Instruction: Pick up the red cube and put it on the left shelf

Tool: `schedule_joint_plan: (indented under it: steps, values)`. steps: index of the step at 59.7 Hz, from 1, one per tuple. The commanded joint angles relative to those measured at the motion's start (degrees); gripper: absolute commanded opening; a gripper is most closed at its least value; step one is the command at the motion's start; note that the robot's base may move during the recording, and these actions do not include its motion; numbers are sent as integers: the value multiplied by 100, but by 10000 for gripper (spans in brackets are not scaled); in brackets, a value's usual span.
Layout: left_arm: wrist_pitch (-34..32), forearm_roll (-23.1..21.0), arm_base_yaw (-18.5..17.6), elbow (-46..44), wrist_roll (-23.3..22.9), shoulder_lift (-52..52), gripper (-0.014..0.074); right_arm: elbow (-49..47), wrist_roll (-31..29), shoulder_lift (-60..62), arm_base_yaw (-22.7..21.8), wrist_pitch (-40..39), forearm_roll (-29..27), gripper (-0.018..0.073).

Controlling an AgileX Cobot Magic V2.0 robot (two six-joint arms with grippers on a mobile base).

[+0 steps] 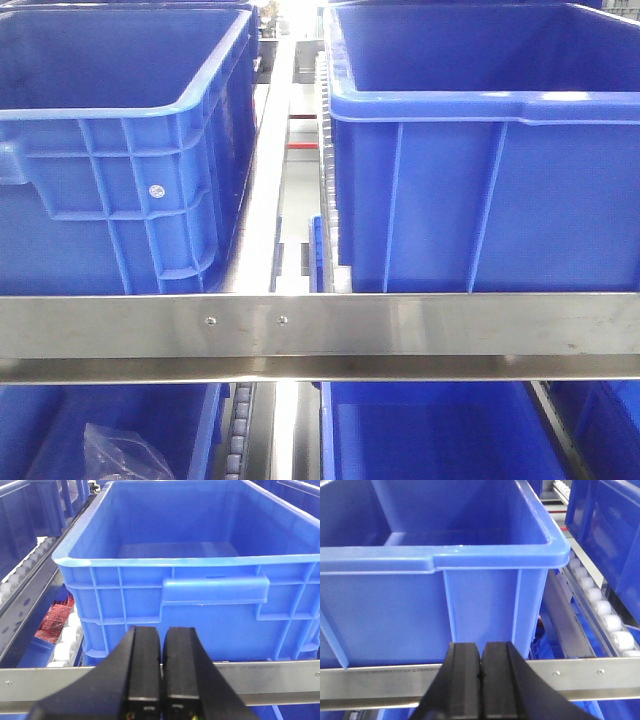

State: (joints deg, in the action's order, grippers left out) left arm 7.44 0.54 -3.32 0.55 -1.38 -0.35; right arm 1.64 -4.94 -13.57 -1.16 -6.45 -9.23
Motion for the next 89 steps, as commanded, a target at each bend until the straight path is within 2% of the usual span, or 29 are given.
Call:
schedule_joint_plan:
  steps: [1, 44, 89]
  values:
    - [-503, -17, -37, 132, -5, -92, 102, -89, -37, 94, -23, -359, -5, 46]
    - [-503, -17, -37, 132, -5, -92, 102, -89, -37, 1543, -23, 319, 0, 46]
    - [-503, -17, -37, 132, -5, -92, 102, -89, -37, 1542, -23, 289, 0, 46]
